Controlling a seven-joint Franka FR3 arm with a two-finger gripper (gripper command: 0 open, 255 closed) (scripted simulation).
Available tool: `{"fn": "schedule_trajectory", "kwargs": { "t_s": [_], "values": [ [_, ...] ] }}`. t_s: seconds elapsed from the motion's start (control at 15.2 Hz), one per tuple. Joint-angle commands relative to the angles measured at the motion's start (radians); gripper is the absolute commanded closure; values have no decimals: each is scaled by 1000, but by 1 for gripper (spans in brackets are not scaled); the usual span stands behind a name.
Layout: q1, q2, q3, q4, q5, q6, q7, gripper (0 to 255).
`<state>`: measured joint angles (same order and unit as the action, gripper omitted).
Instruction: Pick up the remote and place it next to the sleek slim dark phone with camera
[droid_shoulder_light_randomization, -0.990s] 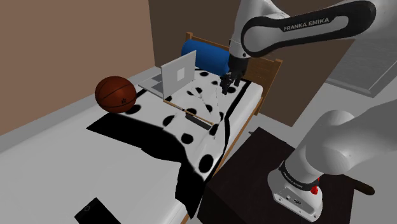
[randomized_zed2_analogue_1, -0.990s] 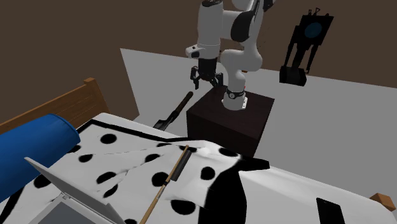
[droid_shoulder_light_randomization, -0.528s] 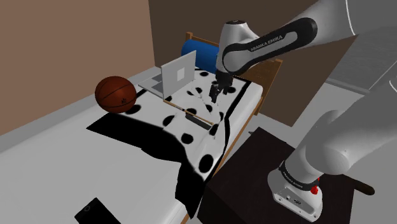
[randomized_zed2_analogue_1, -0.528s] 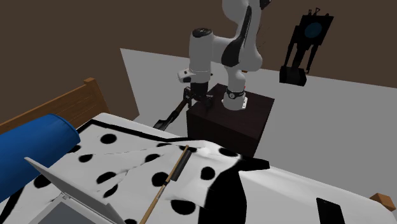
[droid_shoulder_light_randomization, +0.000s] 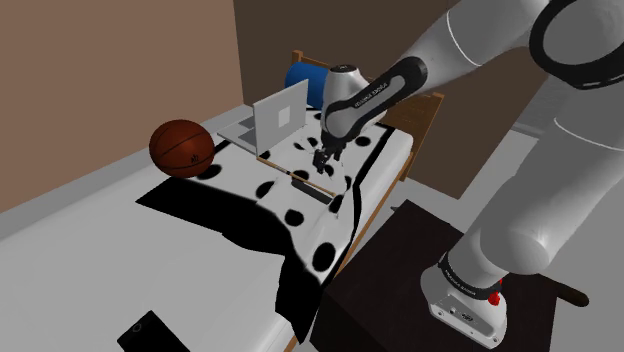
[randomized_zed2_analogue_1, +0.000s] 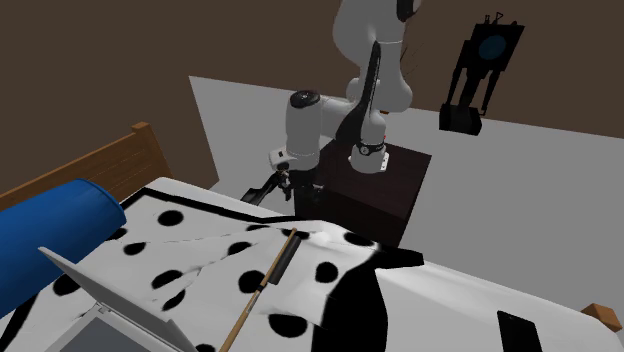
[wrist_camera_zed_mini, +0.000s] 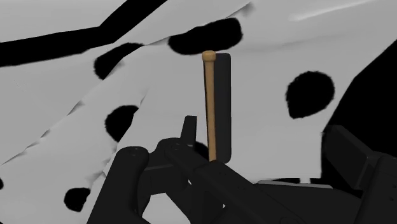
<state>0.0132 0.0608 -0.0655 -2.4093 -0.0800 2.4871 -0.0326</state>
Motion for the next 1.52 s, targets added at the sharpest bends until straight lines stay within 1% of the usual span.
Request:
{"fn": "schedule_trajectory", "kwargs": {
  "t_s": [0.0, 0.4, 0.79, 0.86, 1.32, 1.45],
  "values": [
    [-4, 82, -3, 35, -2, 48, -8, 0],
    [-8, 328, -2, 182, -5, 147, -16, 0],
    [-14, 569, 1, 373, -8, 197, -24, 0],
    [-15, 569, 1, 373, -8, 197, -23, 0],
    [-21, 668, 1, 412, -8, 256, -23, 0],
    [-21, 668, 1, 412, -8, 256, -23, 0]
  ]
}}
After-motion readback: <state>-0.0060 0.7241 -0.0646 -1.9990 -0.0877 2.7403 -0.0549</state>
